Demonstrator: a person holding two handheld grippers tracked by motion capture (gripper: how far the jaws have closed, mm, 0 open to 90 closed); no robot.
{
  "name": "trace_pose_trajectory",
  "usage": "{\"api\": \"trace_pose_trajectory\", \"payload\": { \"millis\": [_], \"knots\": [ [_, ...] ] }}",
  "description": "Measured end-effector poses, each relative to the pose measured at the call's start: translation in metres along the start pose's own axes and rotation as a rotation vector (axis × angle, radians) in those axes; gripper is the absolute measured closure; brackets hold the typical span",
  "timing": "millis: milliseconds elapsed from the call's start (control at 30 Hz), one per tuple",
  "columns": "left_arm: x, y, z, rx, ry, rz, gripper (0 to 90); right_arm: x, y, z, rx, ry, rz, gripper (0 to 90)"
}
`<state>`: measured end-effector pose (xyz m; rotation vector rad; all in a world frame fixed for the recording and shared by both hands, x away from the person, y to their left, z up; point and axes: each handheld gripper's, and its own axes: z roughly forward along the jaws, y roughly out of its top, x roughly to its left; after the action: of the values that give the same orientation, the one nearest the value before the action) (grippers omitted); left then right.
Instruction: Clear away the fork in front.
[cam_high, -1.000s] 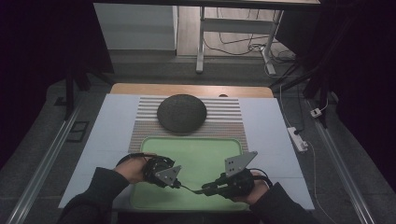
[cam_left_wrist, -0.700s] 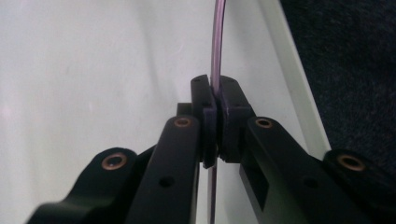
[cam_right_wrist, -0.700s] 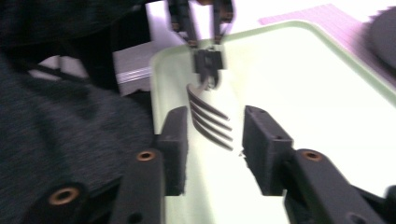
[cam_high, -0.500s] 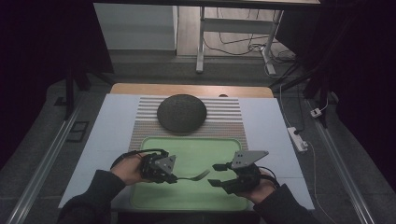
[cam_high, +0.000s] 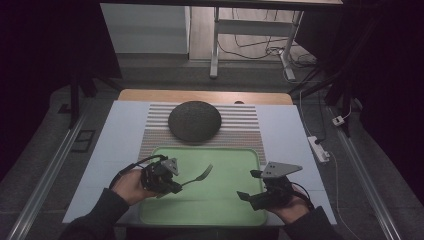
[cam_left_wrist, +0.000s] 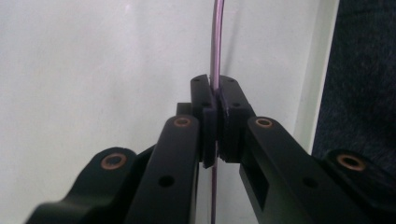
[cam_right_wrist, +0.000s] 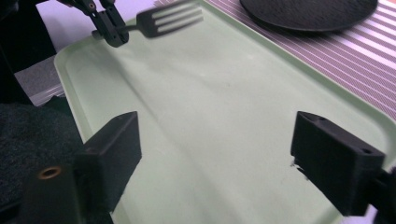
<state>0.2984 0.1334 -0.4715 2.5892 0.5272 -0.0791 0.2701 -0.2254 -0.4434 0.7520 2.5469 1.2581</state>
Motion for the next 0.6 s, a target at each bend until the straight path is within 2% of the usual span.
{"api": "trace_pose_trajectory", "payload": {
  "millis": [67, 167, 233, 300, 467, 600],
  "knots": [
    [0.0, -0.003, -0.002, -0.009, 0.013, -0.055, 86.4, 0.0, -0.003, -0.004, -0.012, -0.026, 0.011, 13.1],
    [-0.002, -0.009, -0.005, -0.016, 0.039, -0.116, 86.3, 0.0, -0.008, -0.01, -0.016, -0.047, 0.034, 10.5],
    [-0.002, -0.013, -0.007, -0.024, 0.057, -0.165, 86.3, -0.002, -0.011, -0.014, -0.002, -0.059, 0.059, 7.9],
    [-0.003, -0.016, -0.007, -0.031, 0.075, -0.233, 86.4, -0.003, -0.015, -0.016, 0.015, -0.076, 0.08, 4.6],
    [0.0, -0.023, -0.004, -0.031, 0.083, -0.36, 86.4, -0.001, -0.022, -0.021, 0.025, -0.109, 0.072, 1.7],
    [0.004, -0.028, -0.004, -0.04, 0.106, -0.476, 86.4, 0.0, -0.027, -0.025, 0.033, -0.142, 0.055, 0.0]
  ]
}}
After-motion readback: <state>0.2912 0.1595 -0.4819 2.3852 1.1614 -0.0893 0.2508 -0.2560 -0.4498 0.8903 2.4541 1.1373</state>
